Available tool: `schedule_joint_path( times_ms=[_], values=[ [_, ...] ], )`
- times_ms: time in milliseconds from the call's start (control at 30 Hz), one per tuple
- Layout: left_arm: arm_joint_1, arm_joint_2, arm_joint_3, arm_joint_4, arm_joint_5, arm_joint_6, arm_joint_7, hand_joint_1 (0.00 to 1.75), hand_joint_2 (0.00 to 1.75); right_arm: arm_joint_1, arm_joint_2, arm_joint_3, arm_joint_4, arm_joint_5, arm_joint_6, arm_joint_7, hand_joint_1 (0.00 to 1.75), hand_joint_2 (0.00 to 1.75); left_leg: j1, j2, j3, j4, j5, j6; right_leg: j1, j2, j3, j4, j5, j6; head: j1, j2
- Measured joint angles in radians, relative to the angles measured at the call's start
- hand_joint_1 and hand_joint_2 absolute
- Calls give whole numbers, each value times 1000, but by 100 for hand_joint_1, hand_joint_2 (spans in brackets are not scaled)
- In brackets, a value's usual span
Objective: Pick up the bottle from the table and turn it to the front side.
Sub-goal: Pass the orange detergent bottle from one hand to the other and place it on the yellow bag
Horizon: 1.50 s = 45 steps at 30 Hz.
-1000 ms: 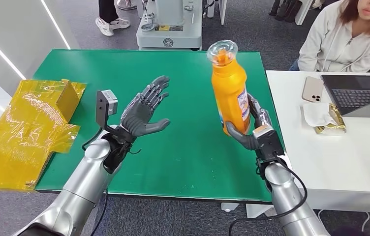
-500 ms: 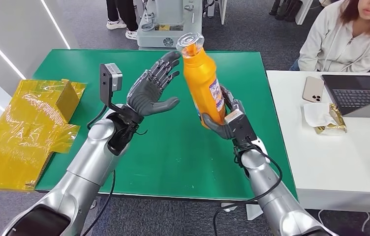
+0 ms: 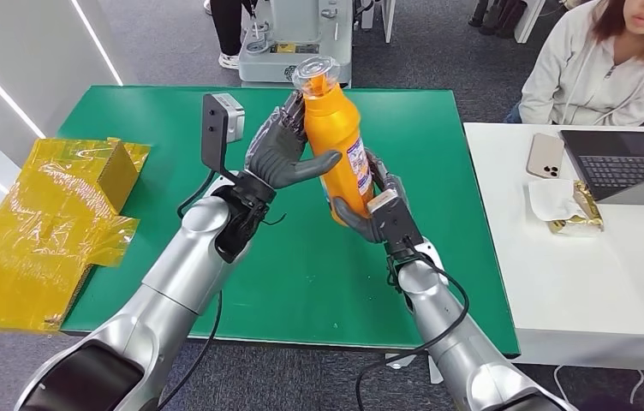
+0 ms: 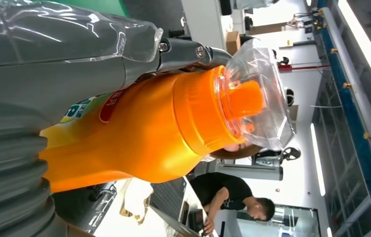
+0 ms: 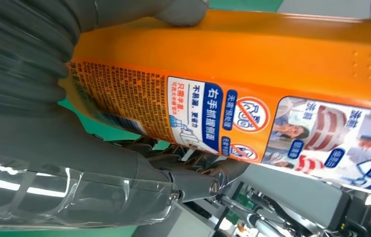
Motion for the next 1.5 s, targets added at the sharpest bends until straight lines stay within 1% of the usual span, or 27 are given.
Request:
schedule_joint_path(
  times_ms=[333,500,700,767,833,900,1133,1500],
  values=[
    [-12,-19,-6,50,-18,3,-9,0,175,2,6,-1,19,16,9,3,175,175,0,0,0,0,0,0,0,0,0,0,0,0,0,0],
    [-13,-24,-18,71,-87,37,-26,0,175,2,6,-1,32,35,12,2,175,175,0,0,0,0,0,0,0,0,0,0,0,0,0,0],
    [-15,-23,-31,102,-125,39,-31,0,175,2,6,-1,42,41,15,3,175,175,0,0,0,0,0,0,0,0,0,0,0,0,0,0],
    [-17,-22,-37,113,-134,42,-27,24,175,2,6,-1,45,41,17,3,175,175,0,0,0,0,0,0,0,0,0,0,0,0,0,0],
    [-17,-22,-41,125,-145,49,-20,111,175,2,6,-1,49,40,18,5,175,175,0,0,0,0,0,0,0,0,0,0,0,0,0,0],
    [-17,-22,-41,136,-158,57,-14,175,175,1,6,-1,54,39,17,6,175,175,0,0,0,0,0,0,0,0,0,0,0,0,0,0],
    [-18,-24,-44,156,-175,68,-5,175,175,1,6,-1,71,37,17,6,175,175,0,0,0,0,0,0,0,0,0,0,0,0,0,0],
    [-17,-24,-43,166,-119,20,37,175,175,3,9,0,102,38,8,-4,175,175,0,0,0,0,0,0,0,0,0,0,0,0,0,0]
  ],
)
